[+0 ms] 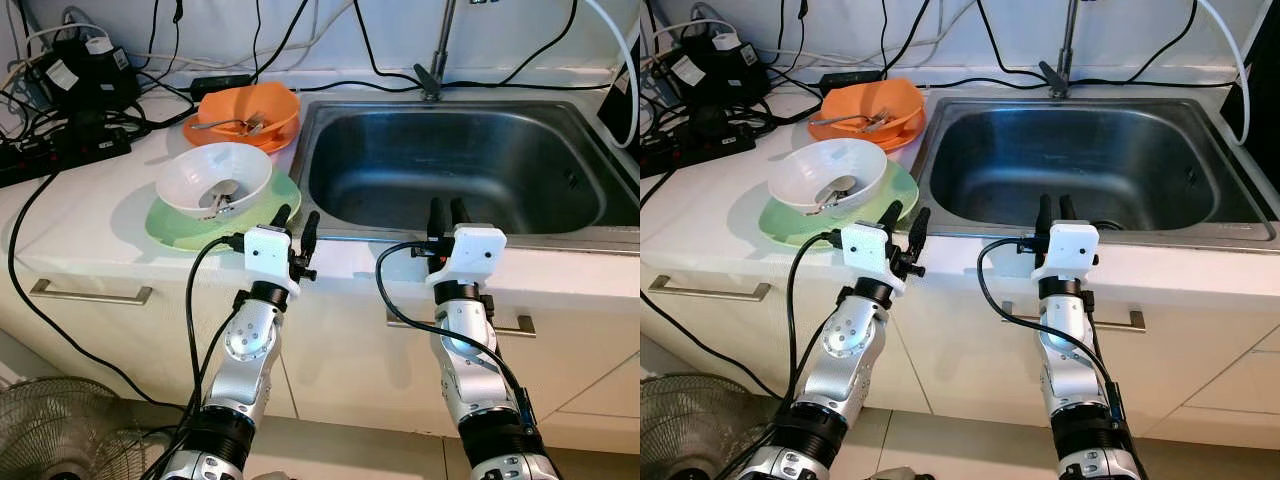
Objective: Kitchen organization
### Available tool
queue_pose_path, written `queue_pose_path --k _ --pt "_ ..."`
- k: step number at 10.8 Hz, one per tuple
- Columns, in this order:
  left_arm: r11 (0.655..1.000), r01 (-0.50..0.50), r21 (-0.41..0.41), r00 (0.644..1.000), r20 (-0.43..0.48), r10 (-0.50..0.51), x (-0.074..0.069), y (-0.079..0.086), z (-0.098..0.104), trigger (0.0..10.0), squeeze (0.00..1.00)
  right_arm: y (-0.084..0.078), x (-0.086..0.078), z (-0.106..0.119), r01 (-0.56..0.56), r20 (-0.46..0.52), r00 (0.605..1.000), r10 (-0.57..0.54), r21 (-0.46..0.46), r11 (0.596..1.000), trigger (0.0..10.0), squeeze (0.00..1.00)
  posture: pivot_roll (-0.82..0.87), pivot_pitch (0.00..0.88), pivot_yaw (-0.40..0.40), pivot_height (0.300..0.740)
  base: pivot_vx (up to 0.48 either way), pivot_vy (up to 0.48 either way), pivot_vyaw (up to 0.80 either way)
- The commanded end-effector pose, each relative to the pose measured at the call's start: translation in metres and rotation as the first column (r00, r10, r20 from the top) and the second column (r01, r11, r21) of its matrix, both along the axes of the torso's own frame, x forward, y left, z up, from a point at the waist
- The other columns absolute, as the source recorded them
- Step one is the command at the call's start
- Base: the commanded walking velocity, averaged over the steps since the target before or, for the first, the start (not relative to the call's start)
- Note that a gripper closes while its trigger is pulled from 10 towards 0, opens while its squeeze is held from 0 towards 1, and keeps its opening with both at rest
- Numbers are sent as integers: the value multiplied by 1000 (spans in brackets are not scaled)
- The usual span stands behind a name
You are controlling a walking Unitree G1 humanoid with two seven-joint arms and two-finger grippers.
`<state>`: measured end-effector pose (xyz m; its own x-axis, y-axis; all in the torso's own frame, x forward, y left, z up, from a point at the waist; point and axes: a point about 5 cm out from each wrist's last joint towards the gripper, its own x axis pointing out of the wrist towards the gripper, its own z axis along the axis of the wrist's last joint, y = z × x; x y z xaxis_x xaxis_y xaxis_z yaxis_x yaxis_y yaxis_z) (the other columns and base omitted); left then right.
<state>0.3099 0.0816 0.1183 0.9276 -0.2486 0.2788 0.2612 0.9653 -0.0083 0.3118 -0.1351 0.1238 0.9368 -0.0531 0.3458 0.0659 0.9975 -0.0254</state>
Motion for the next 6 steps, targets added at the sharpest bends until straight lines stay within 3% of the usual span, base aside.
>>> queue_pose_path --k 1,6 --pt "1000 -10 -1 1000 -1 10 0 2 -1 10000 0 4 0 -3 -7 -14 1000 7 -2 1000 10000 0 44 0 89 740 0 0 0" --pt "1000 -10 6 1000 1 10 0 4 -3 10000 0 1 -1 -6 0 -22 1000 0 -8 1000 10000 0 45 0 90 740 0 0 0"
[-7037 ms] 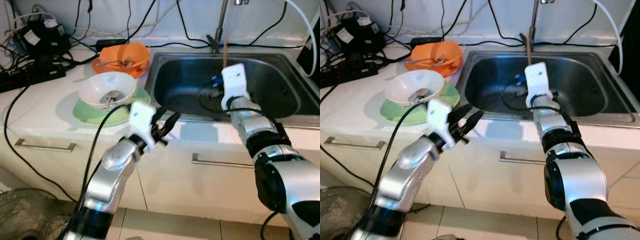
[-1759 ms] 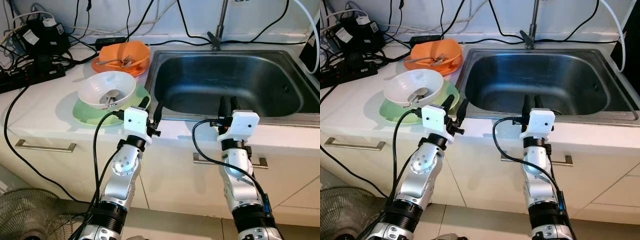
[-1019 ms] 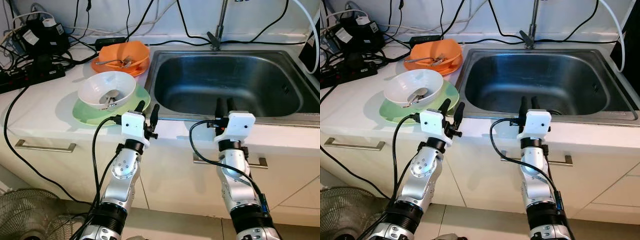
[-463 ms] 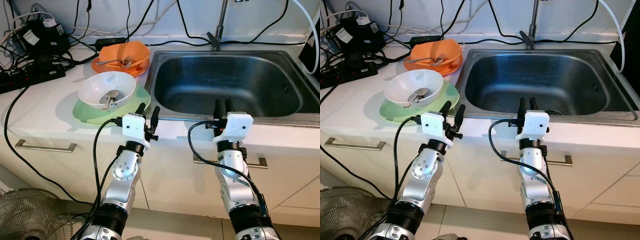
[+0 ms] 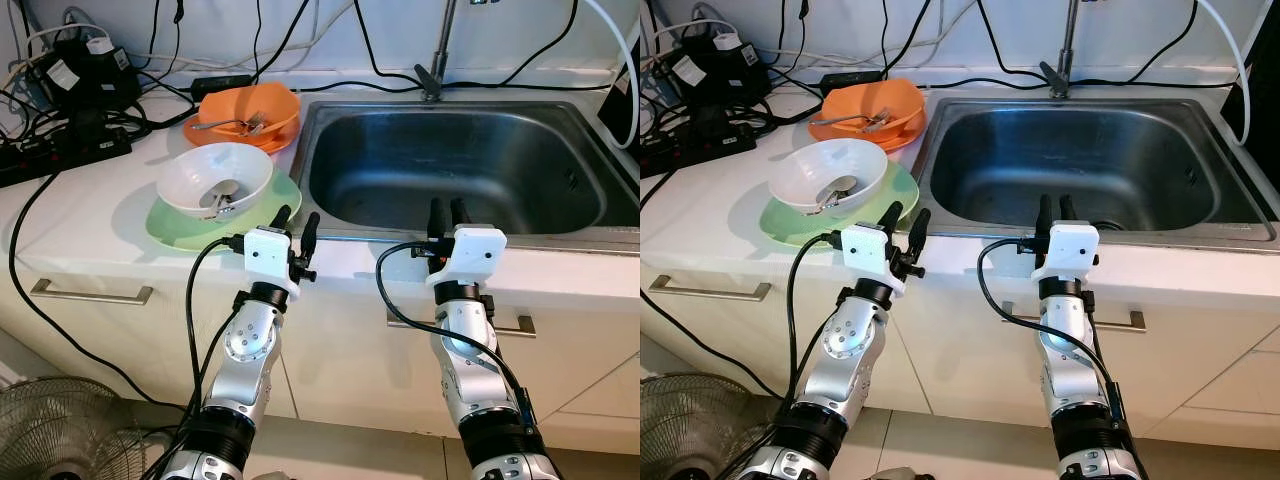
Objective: Kitchen organization
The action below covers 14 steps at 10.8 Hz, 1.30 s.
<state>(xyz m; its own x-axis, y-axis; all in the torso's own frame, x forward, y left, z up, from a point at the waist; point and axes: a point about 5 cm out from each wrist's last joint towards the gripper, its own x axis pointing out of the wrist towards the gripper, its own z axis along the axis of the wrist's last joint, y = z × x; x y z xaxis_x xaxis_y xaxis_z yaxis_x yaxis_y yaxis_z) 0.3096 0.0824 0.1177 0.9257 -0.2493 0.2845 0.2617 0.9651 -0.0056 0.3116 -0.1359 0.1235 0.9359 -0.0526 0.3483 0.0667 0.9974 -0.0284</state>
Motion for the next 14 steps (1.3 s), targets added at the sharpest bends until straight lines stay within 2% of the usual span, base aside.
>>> queue_pose_path --k 1,8,14 --pt "1000 -8 5 1000 -5 8 0 3 -2 10000 0 3 -1 -6 -3 -25 1000 3 -4 1000 10000 0 46 0 90 740 0 0 0" --pt "999 -33 4 999 -4 33 3 7 -2 10000 0 -2 3 -4 14 -28 1000 -14 -6 1000 10000 0 63 0 75 740 0 0 0" --pt "1000 -29 0 1000 1 29 5 5 1 10000 0 2 5 -1 8 -20 1000 -8 -9 1000 10000 0 60 0 78 740 0 0 0"
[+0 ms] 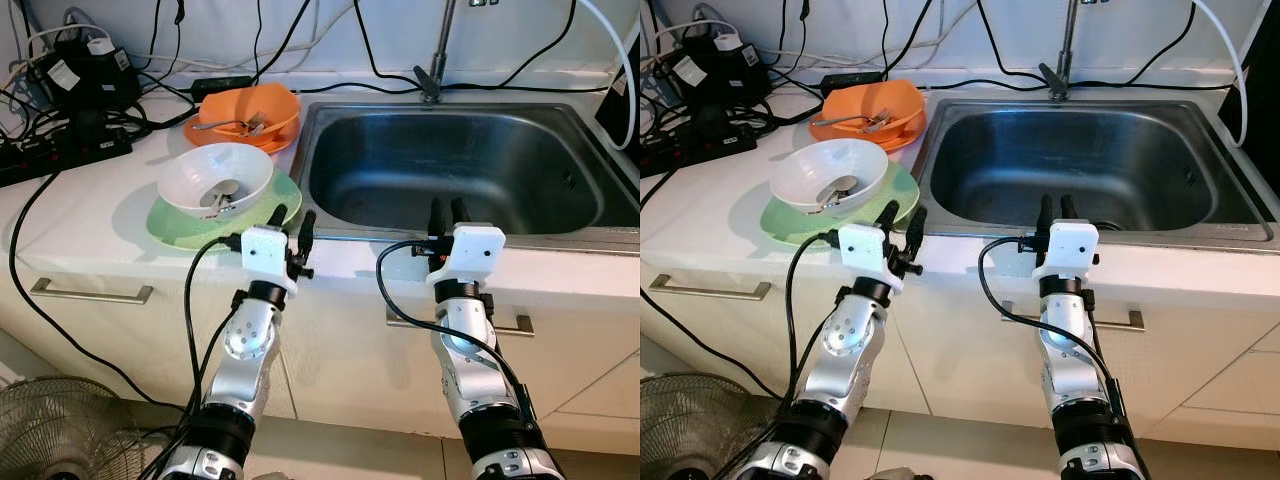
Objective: Kitchen organization
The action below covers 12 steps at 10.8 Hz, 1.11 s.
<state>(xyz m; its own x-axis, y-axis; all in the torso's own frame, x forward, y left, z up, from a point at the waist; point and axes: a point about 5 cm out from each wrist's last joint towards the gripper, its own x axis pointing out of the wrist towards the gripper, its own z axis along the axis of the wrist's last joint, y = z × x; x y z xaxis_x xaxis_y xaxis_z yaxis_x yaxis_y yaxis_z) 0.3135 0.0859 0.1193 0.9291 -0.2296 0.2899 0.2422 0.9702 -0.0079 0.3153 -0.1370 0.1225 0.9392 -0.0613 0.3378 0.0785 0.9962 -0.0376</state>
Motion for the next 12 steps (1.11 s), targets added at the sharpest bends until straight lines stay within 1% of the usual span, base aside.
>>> queue_pose_path --k 1,3,9,12 --pt "1000 -8 2 1000 -2 8 1 1 0 10000 0 2 1 4 -4 10 1000 4 -11 1000 10000 0 57 0 78 740 0 0 0" --pt "1000 -6 1 1000 -3 6 1 0 0 10000 0 0 2 10 1 30 1000 -1 -12 1000 10000 0 56 0 77 740 0 0 0" --pt "1000 -5 0 1000 -6 5 1 -1 -1 10000 0 1 2 14 -1 49 999 1 -12 1000 10000 0 58 0 71 740 0 0 0" --pt "1000 -6 1 1000 -6 6 1 -1 -1 10000 0 2 2 12 -2 42 999 3 -12 1000 10000 0 61 0 72 740 0 0 0"
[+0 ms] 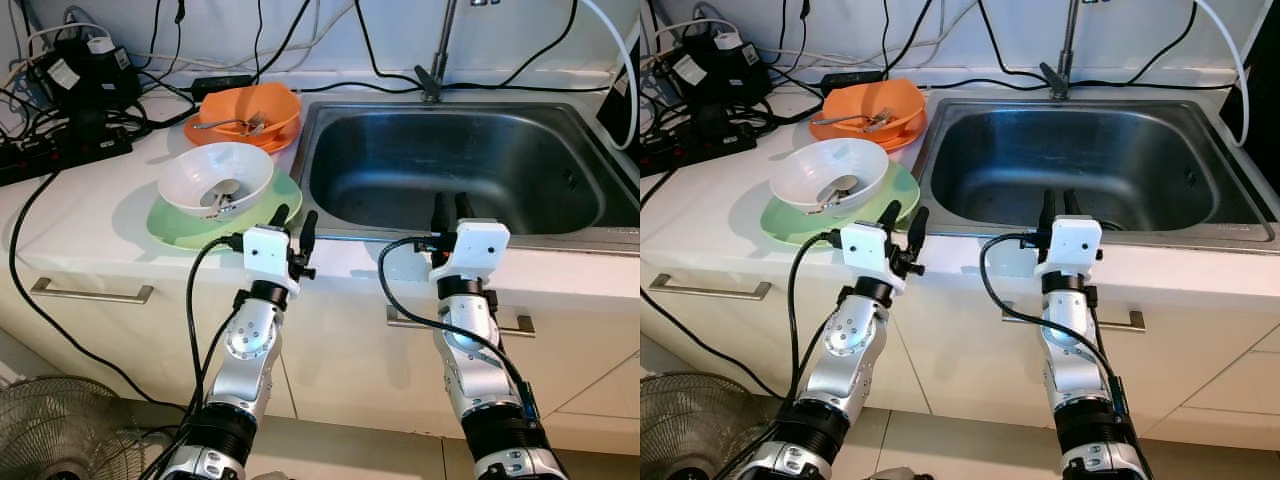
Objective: Kitchen organization
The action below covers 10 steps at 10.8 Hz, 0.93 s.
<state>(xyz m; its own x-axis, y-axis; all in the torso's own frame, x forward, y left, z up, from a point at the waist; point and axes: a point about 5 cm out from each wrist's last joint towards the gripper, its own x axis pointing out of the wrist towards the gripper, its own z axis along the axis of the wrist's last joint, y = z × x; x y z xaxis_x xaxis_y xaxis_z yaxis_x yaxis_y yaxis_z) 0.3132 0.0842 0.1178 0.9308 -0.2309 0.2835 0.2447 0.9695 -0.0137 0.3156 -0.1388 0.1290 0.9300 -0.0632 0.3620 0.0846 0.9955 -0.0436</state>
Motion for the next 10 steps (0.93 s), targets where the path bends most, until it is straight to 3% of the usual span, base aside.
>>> queue_pose_path --k 1,10 --pt "1000 -7 6 1000 2 7 1 1 1 10000 0 4 1 5 -9 14 1000 9 -3 1000 10000 0 59 0 75 740 0 0 0" --pt "1000 -7 8 1000 -3 7 1 1 -1 10000 0 5 1 4 -10 8 1000 10 -1 1000 10000 0 58 0 76 740 0 0 0"
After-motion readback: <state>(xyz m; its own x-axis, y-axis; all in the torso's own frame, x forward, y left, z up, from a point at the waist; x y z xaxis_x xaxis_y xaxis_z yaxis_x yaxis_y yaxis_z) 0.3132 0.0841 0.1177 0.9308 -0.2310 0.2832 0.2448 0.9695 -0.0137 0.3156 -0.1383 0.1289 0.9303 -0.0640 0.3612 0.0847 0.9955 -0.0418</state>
